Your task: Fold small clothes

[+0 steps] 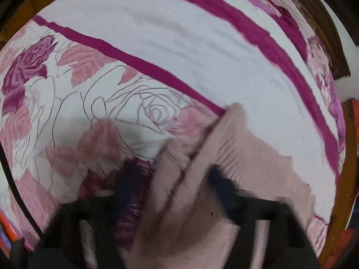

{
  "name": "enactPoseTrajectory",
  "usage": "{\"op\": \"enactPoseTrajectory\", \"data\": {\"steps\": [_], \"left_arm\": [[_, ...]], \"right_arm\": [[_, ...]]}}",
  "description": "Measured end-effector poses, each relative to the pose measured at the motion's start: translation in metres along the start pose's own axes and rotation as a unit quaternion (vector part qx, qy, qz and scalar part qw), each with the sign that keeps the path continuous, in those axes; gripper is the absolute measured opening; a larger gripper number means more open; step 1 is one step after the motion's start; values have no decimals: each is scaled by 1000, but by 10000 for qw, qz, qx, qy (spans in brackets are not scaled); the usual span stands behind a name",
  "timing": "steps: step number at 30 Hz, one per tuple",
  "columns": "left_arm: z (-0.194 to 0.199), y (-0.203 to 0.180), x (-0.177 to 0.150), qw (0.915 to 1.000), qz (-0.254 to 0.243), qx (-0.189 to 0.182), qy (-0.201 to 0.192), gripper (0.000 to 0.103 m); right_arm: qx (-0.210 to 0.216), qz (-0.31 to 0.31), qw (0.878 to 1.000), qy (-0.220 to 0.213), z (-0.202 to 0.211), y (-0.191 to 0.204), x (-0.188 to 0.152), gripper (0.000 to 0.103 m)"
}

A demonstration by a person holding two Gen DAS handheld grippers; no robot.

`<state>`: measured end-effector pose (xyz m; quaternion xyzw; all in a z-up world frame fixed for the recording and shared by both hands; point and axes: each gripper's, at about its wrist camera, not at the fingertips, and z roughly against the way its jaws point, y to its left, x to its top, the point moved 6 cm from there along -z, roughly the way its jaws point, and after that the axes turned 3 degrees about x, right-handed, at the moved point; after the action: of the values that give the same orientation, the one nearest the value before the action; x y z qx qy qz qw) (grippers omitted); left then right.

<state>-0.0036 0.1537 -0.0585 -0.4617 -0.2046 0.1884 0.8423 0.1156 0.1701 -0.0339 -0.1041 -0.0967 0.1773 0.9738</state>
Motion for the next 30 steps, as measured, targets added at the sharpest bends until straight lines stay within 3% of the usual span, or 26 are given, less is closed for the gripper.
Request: {"op": "enactPoseTrajectory", "data": {"steps": [1,3,6,10,16,21,30], "left_arm": [[2,-3,0,9999,-124,93,-62,0],[13,-19,-2,9967,-661,312,-340,0],[31,-46,-6,9832,-1504,733,-734,0],[41,-55,-8,9763,-1654,1087,-871,0],[69,-88,-17,9540,-2237,1599,-1194,0],[69,-126,-43,9346,-2726,1890,-1287,0],[35,-181,-69,9116,-3370,2003,-1235,0]], "right_arm": [[-104,-9,9999,-73,3,0,2,17],[26,-96,9998,-158,8,-1,1,14],[360,-179,9983,-430,27,-2,1,13],[674,-84,9952,-698,60,8,2,13],[987,241,9897,-1007,105,14,-1,13],[956,476,9867,-1222,128,-23,-11,13],[948,602,9820,-1516,147,-113,-31,13]]}}
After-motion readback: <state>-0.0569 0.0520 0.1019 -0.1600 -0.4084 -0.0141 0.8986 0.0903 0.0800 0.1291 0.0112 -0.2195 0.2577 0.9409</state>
